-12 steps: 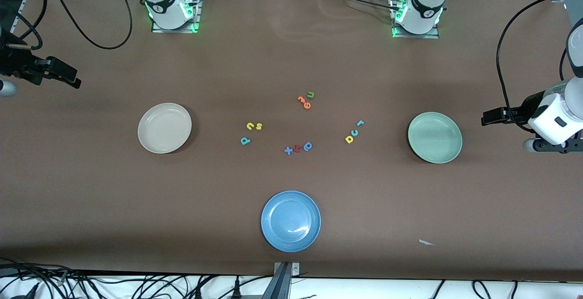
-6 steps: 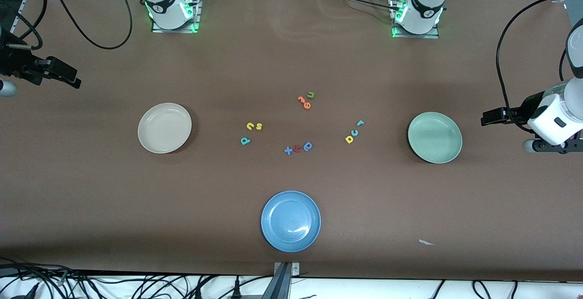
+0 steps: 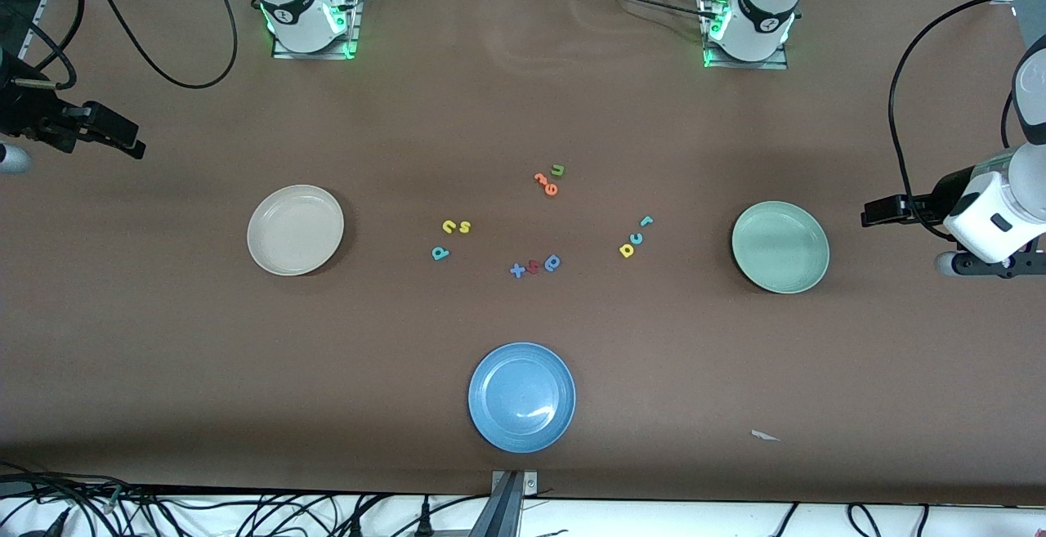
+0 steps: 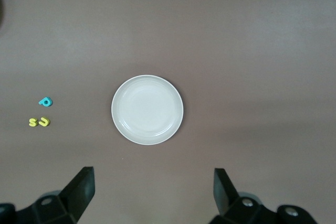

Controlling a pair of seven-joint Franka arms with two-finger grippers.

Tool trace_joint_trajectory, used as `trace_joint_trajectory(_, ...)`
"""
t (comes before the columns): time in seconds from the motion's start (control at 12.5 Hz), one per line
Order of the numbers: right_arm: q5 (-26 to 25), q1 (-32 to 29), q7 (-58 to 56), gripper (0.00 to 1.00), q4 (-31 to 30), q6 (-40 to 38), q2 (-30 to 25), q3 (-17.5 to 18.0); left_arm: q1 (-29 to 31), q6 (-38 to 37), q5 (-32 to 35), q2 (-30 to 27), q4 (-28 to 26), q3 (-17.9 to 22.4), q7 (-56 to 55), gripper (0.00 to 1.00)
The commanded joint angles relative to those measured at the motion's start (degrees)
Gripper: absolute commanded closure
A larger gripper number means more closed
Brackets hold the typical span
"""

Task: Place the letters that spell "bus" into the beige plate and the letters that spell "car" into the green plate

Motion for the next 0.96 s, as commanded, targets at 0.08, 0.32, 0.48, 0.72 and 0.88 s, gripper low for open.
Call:
trace_joint_trajectory(0.08,-0.70,-0.33,0.26,0.00,-0.46,0.10,-0.35,0.56,0.00,-0.69,0.91,-0.17,0.14,-0.20,0.95,0.00)
trace_joint_trajectory(0.32,-0.70,-0.33,0.53,0.00,-0.46,-0.08,-0.35,0.64,0.08,-0.69,0.55,-0.09,0.23,-0.20,0.95,0.00)
trace_joint_trajectory(0.48,-0.70,-0.33,0.44,0.00,-0.46,0.10,-0.35,0.64,0.08,-0.69,0.55,-0.17,0.31,-0.20,0.95,0.00)
trace_joint_trajectory(0.72,-0.70,-0.33,-0.08,0.00,-0.54,0.10,0.00,0.99,-0.09,-0.69,0.38,-0.17,0.23,-0.20,0.86,0.00)
trace_joint_trajectory(0.88,-0.87,-0.33,0.00,0.00,-1.76,-0.60,0.44,2.14,-0.44,-0.69,0.38,0.18,0.05,-0.20,0.86,0.00)
